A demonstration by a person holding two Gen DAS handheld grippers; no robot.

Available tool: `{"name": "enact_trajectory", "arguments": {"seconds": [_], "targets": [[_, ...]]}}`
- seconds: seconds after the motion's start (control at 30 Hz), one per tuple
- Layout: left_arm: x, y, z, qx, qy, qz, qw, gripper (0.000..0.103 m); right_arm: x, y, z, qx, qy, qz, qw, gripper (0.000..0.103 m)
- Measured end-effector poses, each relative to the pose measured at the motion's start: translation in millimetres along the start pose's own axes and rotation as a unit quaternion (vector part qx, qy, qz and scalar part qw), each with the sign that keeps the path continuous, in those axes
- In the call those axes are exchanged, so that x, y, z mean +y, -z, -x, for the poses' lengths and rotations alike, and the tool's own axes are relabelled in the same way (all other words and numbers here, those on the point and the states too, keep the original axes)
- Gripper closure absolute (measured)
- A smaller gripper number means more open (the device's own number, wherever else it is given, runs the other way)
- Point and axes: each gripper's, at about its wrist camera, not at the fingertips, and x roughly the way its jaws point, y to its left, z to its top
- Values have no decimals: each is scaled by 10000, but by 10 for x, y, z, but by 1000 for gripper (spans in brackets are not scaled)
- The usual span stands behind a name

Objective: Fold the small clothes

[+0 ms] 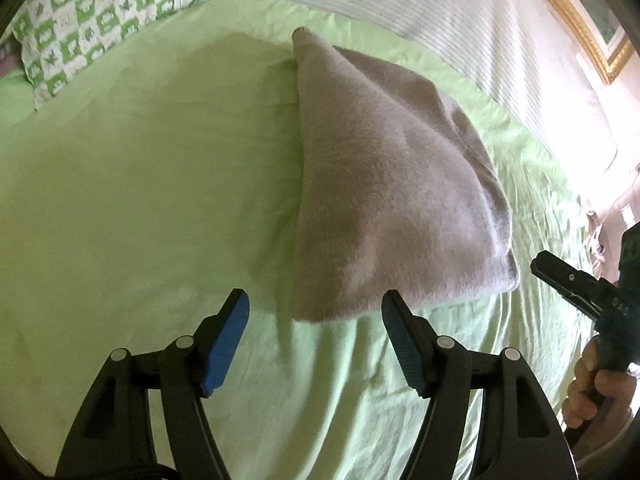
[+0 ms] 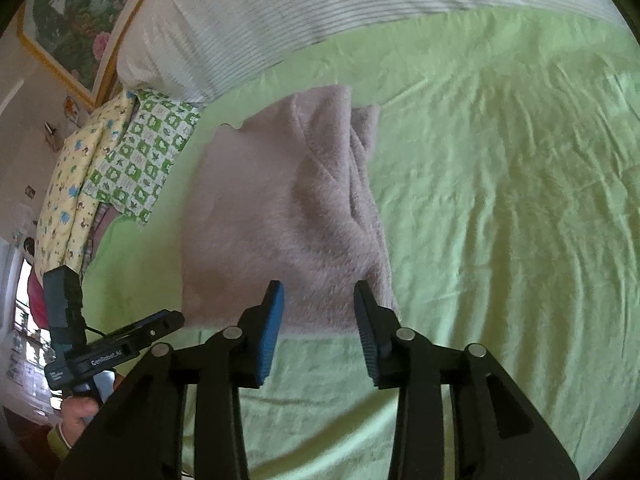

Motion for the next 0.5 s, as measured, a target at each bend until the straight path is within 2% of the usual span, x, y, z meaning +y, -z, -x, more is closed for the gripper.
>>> {"name": "enact_trajectory", "arguments": {"seconds": [0.3,0.5], "targets": [[-132,231,341,-591,-461,-396,9964,32,239,275,216,-286,292,536,9977,49],[-174,370,495,-797,-559,-569,9936,27,398,484,318,-490,565,906,9931,44]]}}
